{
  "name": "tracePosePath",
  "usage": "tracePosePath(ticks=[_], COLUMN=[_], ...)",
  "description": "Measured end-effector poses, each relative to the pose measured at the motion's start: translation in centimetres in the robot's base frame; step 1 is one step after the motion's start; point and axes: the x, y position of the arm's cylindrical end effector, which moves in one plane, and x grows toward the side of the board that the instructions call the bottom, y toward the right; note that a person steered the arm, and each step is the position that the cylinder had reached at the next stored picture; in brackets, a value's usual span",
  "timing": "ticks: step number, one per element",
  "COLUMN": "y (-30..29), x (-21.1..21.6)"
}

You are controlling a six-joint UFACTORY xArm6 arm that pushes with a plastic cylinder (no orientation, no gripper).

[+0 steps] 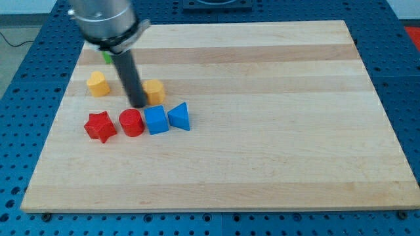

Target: Move the yellow heart below the green star

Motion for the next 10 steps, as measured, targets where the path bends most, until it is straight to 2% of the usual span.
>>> tracePosePath(ticks=[1, 4, 5, 6, 7, 8, 9, 10], y=[0.9, -15.5, -16.5, -11.9, -12.9, -16.8, -16.0, -11.7], x=[-1.0, -0.4, -3.2, -5.2, -5.2, -3.6, -0.3, 0.5])
